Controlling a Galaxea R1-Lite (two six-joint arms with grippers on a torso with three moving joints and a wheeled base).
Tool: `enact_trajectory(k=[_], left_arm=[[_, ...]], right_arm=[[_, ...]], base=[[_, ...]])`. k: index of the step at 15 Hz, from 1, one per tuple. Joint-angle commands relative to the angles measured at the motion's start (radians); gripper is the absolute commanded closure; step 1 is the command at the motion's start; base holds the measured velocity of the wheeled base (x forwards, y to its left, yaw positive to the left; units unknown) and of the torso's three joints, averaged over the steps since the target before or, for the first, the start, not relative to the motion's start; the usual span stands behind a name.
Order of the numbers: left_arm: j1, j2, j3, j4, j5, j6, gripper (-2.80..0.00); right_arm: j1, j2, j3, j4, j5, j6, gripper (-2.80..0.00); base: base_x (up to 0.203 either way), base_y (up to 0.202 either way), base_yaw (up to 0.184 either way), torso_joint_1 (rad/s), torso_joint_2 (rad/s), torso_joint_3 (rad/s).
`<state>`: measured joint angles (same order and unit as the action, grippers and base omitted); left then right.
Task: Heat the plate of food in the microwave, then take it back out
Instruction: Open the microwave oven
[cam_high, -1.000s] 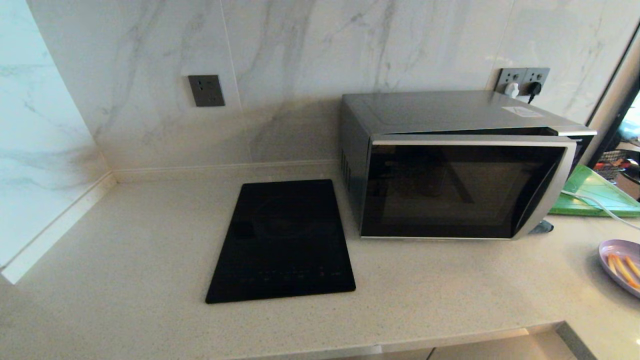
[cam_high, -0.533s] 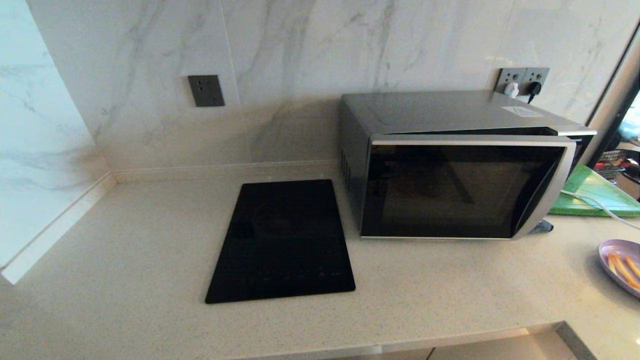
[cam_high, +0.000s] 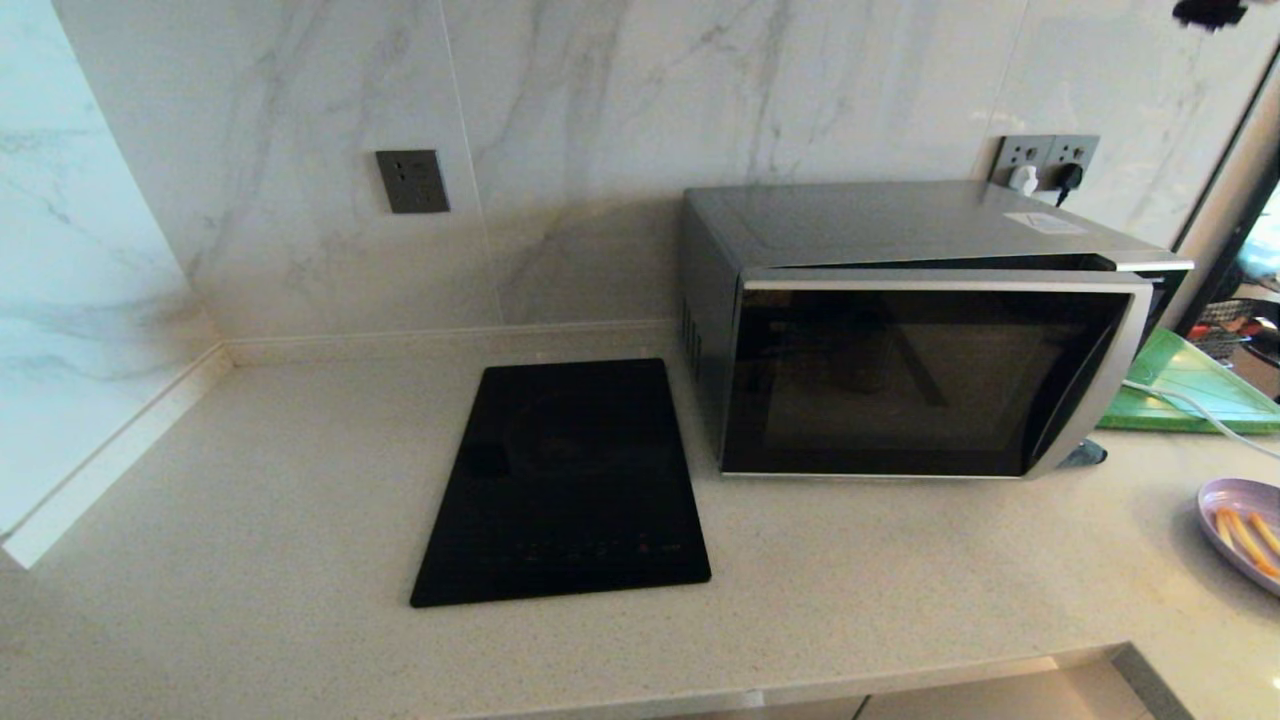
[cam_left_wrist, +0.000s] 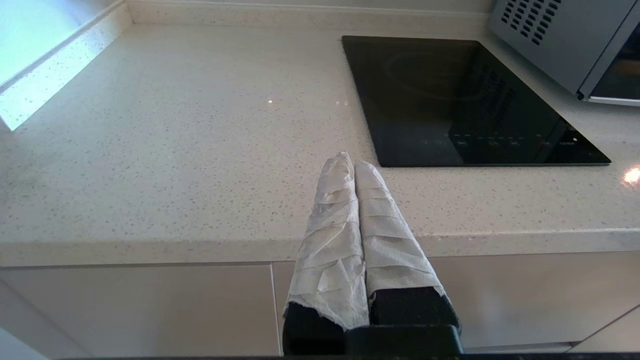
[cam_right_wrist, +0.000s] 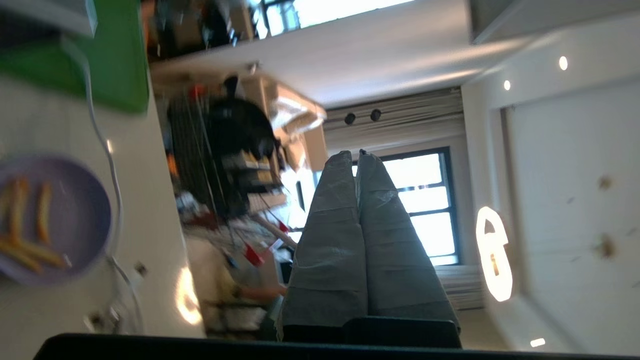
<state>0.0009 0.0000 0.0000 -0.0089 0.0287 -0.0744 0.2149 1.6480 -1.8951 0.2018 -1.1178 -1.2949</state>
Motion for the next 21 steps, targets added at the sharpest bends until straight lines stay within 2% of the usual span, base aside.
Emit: enact_trajectory(k=[1, 3, 4, 5, 6, 8, 11, 14, 16, 19, 21], left_arm=[[0.001, 0.002, 0.0, 0.0, 0.0, -0.001, 0.0], [0.001, 0.002, 0.0, 0.0, 0.0, -0.001, 0.0], [0.001, 0.002, 0.0, 0.0, 0.0, -0.001, 0.0], [0.001, 0.002, 0.0, 0.0, 0.0, -0.001, 0.0], [0.001, 0.002, 0.0, 0.0, 0.0, -0.001, 0.0], [0.001, 0.002, 0.0, 0.0, 0.0, 0.0, 0.0], [0.001, 0.002, 0.0, 0.0, 0.0, -0.001, 0.0], [0.001, 0.002, 0.0, 0.0, 0.0, -0.001, 0.0], [0.001, 0.002, 0.0, 0.0, 0.0, -0.001, 0.0], [0.001, 0.002, 0.0, 0.0, 0.0, -0.001, 0.0], [0.001, 0.002, 0.0, 0.0, 0.0, 0.001, 0.0]], right_arm=[[-0.064, -0.02, 0.101, 0.069, 0.045, 0.014, 0.0], [-0.072, -0.032, 0.118, 0.087, 0.248, 0.129, 0.0], [-0.072, -0.037, 0.114, 0.104, 0.406, 0.207, 0.0], [-0.072, -0.044, 0.105, 0.125, 0.597, 0.317, 0.0], [-0.071, -0.053, 0.082, 0.141, 0.741, 0.479, 0.0], [-0.071, -0.061, 0.001, 0.175, 0.86, 0.75, 0.0], [-0.117, -0.048, -0.048, 0.21, 0.909, 1.153, 0.0], [-0.191, -0.018, -0.062, 0.281, 0.893, 1.443, 0.0], [-0.234, -0.007, -0.068, 0.326, 0.876, 1.545, 0.0], [-0.26, 0.02, -0.074, 0.34, 0.867, 1.64, 0.0], [-0.257, 0.044, -0.075, 0.357, 0.781, 1.674, 0.0]], base=[[0.0, 0.0, 0.0, 0.0, 0.0, 0.0], [0.0, 0.0, 0.0, 0.0, 0.0, 0.0], [0.0, 0.0, 0.0, 0.0, 0.0, 0.0], [0.0, 0.0, 0.0, 0.0, 0.0, 0.0], [0.0, 0.0, 0.0, 0.0, 0.0, 0.0], [0.0, 0.0, 0.0, 0.0, 0.0, 0.0], [0.0, 0.0, 0.0, 0.0, 0.0, 0.0], [0.0, 0.0, 0.0, 0.0, 0.0, 0.0], [0.0, 0.0, 0.0, 0.0, 0.0, 0.0], [0.0, 0.0, 0.0, 0.0, 0.0, 0.0], [0.0, 0.0, 0.0, 0.0, 0.0, 0.0]])
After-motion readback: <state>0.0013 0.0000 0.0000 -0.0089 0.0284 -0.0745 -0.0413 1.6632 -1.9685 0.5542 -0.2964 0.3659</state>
